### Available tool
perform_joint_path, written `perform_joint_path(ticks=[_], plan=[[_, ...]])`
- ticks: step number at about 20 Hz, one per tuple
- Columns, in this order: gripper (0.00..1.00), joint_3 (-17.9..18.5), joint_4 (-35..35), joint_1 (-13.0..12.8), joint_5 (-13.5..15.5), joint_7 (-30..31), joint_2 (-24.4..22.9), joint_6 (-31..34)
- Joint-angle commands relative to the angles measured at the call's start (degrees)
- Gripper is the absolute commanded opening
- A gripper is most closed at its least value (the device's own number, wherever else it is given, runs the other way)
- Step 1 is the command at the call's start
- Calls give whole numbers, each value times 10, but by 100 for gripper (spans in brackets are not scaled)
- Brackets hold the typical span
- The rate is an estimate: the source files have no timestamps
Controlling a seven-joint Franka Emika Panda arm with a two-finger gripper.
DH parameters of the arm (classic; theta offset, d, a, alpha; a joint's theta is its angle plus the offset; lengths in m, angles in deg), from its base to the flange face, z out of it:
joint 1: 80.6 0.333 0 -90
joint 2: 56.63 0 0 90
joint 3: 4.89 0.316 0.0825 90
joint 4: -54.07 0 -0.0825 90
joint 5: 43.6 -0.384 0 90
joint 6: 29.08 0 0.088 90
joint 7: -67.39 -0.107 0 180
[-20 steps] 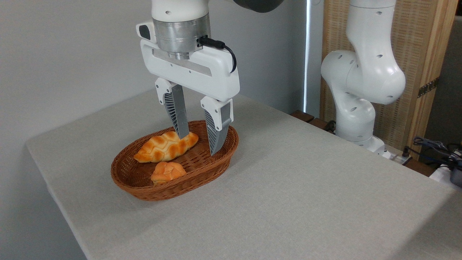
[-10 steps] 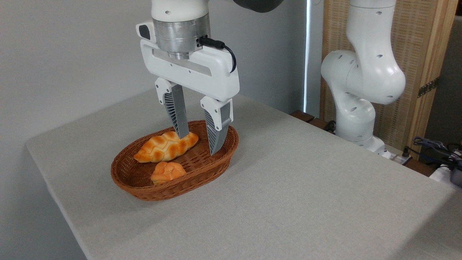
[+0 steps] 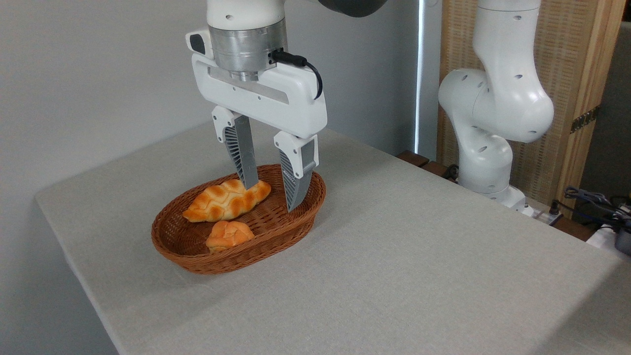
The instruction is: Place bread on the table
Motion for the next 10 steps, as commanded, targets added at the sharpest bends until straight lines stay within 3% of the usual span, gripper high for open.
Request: perform_joint_path(ticks=[1, 10], plan=[[100, 3, 6, -4, -4, -14, -3, 25], [100, -1, 0, -10, -4, -14, 10, 12]])
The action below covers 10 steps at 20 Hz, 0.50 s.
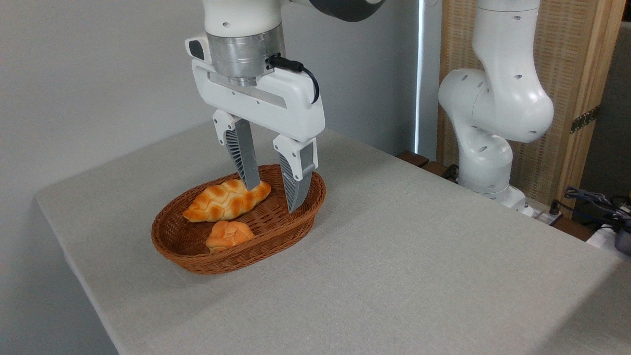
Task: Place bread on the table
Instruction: 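Lower the open gripper into the basket over the round bun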
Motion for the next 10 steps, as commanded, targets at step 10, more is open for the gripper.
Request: perform_joint_path(ticks=[10], plan=[[100, -10, -74, -88, -6, 45, 33, -126]])
